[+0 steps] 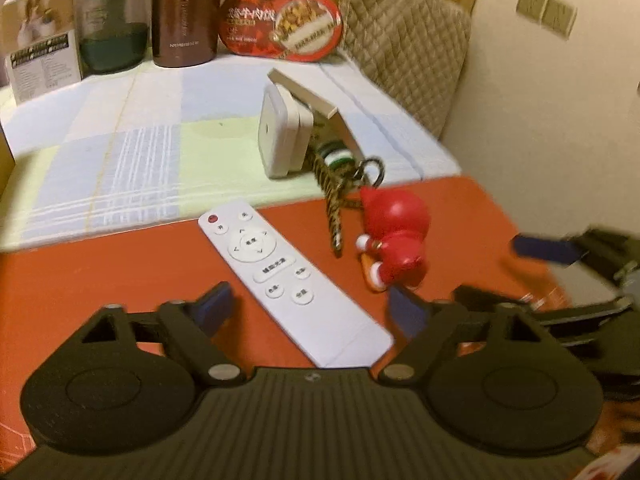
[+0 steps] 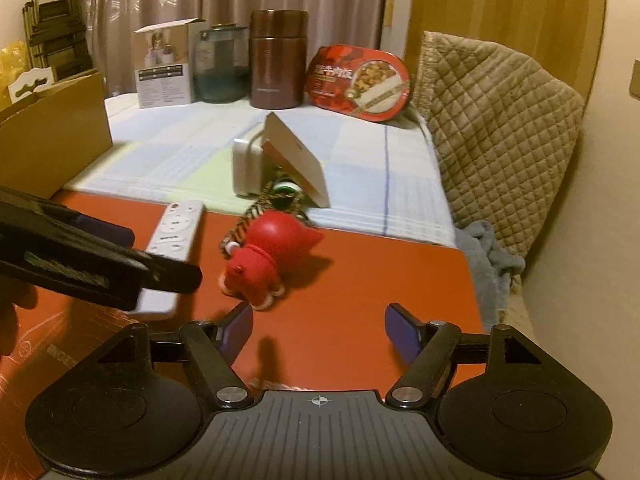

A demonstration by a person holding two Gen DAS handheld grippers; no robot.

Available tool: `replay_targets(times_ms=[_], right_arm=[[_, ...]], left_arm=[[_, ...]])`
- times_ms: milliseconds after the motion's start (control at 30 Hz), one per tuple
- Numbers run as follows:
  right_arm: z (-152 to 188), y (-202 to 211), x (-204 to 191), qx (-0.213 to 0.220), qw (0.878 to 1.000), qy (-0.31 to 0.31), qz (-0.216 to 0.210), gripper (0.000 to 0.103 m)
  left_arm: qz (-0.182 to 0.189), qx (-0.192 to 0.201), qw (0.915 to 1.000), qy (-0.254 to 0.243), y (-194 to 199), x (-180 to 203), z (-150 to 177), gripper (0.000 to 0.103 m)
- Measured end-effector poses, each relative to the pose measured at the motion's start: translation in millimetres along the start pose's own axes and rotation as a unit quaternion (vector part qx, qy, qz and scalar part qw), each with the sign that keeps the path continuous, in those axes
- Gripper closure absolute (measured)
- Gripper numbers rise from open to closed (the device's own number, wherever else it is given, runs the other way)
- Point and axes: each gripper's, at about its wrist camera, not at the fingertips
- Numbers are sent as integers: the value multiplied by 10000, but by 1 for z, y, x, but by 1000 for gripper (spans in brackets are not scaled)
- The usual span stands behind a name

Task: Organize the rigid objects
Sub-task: 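Grasp the small white remote with the left tool, then close the right tool on the red toy figure while the left tool holds the remote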

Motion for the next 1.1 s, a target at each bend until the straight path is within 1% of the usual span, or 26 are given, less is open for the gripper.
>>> replay_targets(times_ms=[33, 100, 167, 233, 300, 367, 500, 667, 767, 833, 900, 933, 967, 1033, 1100], right_arm=[[0, 0, 2, -3, 10000, -19, -25, 33], [0, -1, 4, 4, 10000, -3, -78, 33], [-2, -2, 3, 35, 9998, 106, -133, 32], [-6, -5, -1, 54, 9994, 273, -197, 29], [-12, -10, -4, 43, 9984, 473, -321, 26], [-17, -16, -8, 34, 9961, 767, -434, 21], [-26, -26, -16, 79, 9877, 1509, -405, 17], [-36, -42, -24, 82, 9727, 2292, -363, 16], [-43, -51, -30, 50, 9595, 2788, -404, 16], [-48, -58, -29, -104, 9568, 2854, -538, 16], [-52, -62, -27, -297, 9582, 2754, -713, 17], [-53, -62, -26, -346, 9601, 2678, -727, 21], [-53, -61, -26, -385, 9623, 2598, -710, 22], [-52, -57, -27, -504, 9684, 2319, -761, 22], [-46, -50, -29, -621, 9764, 1937, -723, 22]], left_arm=[[-56, -24, 10000, -44, -2, 0, 1, 40], [-86, 10, 9999, -67, 1, -4, 7, 47], [-129, 7, 9999, -37, 7, -13, 13, 62], [-226, -4, 9997, -99, 13, -22, 20, 69], [-291, -8, 9994, -170, 19, -31, 27, 70], [-332, -29, 9993, -185, 24, -41, 32, 70], [-387, -45, 9991, -173, 32, -55, 40, 70], [-335, -22, 9994, -50, 34, -60, 42, 70], [-277, -20, 9996, -43, 36, -60, 44, 70], [-249, -14, 9997, -42, 36, -60, 45, 70], [-206, -20, 9998, -27, 38, -61, 46, 70], [-183, -30, 9998, -27, 38, -61, 47, 70], [-166, -35, 9999, -25, 39, -60, 47, 70], [-148, -49, 9999, -18, 40, -60, 49, 70], [-153, -59, 9999, -46, 42, -59, 52, 70]])
Point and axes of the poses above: each gripper's, at about its wrist camera, not at the fingertips, and y roughly against the way its jaws point, x to its right, z to its underside, and after that the axes turned 11 degrees about -x, right-handed
